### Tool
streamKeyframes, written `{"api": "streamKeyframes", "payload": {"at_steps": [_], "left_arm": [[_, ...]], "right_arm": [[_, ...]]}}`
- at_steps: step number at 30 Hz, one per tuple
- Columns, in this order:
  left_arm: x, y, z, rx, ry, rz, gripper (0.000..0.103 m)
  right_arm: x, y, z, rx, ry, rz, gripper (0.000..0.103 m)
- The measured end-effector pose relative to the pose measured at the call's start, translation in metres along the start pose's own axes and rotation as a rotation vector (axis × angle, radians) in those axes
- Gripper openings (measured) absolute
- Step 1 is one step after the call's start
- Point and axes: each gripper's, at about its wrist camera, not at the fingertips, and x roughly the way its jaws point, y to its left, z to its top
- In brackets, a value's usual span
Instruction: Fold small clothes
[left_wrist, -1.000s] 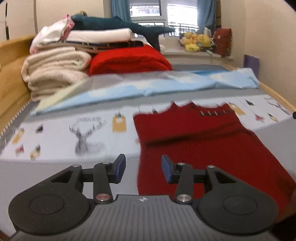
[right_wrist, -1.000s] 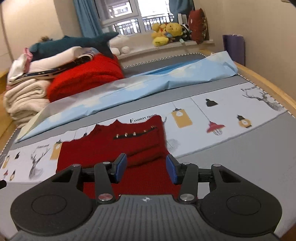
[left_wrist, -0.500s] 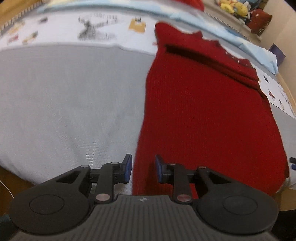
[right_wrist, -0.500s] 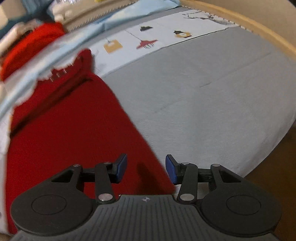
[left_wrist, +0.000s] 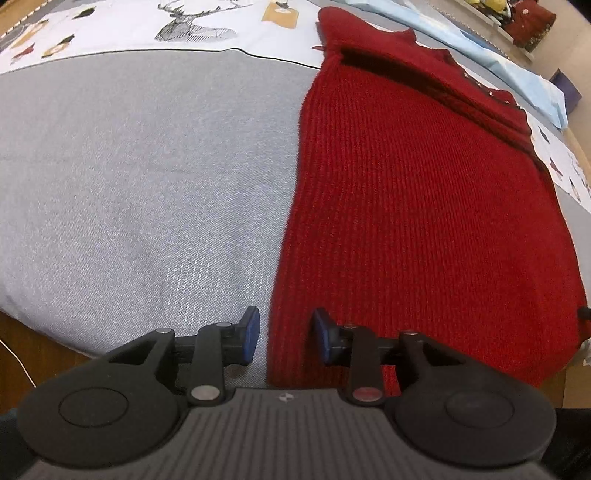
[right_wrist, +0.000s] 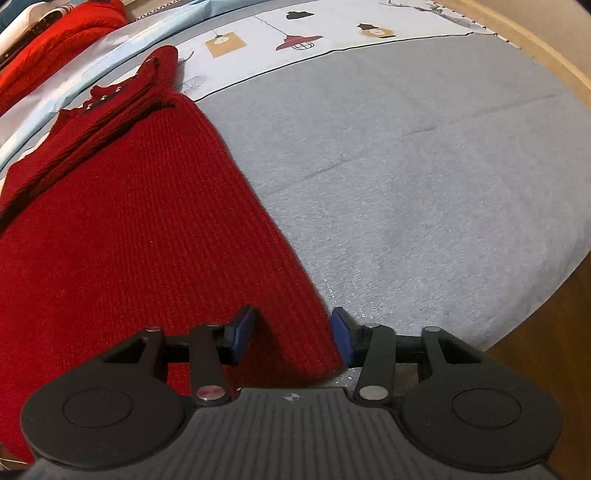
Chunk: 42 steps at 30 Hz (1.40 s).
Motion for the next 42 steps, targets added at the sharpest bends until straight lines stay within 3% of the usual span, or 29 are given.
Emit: {"api": "streamKeyframes", "payload": {"at_steps": [3,5,6,10,12,14,17,18,20,31,33,39,42], "left_arm": [[0.001,-0.005,-0.001,0.026,-0.009,0.005,0.034],[0.002,-0.007,-0.001,0.032,-0.011,-0.016,0.015],[-0.001,-0.008,-0.001,0.034,-0.018,-0.023,0.012],[-0.02,-0.008,-0.004,0.042,-0.075,-0.03,0.01],[-0.024,-0.009,-0.007,0.045,-0.083,-0.036,0.011],[-0.016,-0.01,-0.009,0.057,-0.043,-0.033,0.011],[-0.008,-0.011,-0.012,0.073,-0.004,-0.013,0.016],[-0.007,-0.011,-0.011,0.069,-0.003,-0.014,0.016],[-0.007,-0.009,-0.011,0.053,0.0,-0.019,0.016],[-0.006,-0.01,-0.01,0.071,-0.008,0.001,0.019],[-0.006,-0.013,-0.01,0.071,-0.01,0.005,0.019],[-0.006,-0.016,-0.012,0.085,-0.017,0.009,0.018],[-0.009,-0.017,-0.013,0.097,-0.023,0.007,0.013]], "right_arm": [[0.004,-0.001,0.004,0.0,0.004,0.021,0.031],[0.002,0.0,0.003,0.003,0.005,0.031,0.028],[0.001,-0.001,0.003,0.007,0.005,0.037,0.024],[-0.013,-0.005,0.001,0.045,-0.033,0.079,0.007],[-0.022,-0.01,0.003,0.073,-0.06,0.112,0.008],[-0.019,-0.013,0.003,0.084,-0.051,0.106,0.009],[-0.007,-0.012,-0.001,0.072,0.003,0.059,0.02],[-0.005,-0.011,-0.002,0.06,0.008,0.049,0.031],[-0.004,-0.008,-0.003,0.034,0.006,0.039,0.033],[-0.002,0.003,-0.007,-0.063,-0.001,0.005,0.033],[-0.003,0.005,-0.007,-0.071,0.003,0.017,0.026],[-0.005,0.008,-0.007,-0.073,0.002,0.035,0.019],[-0.009,0.01,-0.007,-0.07,-0.015,0.042,0.017]]}}
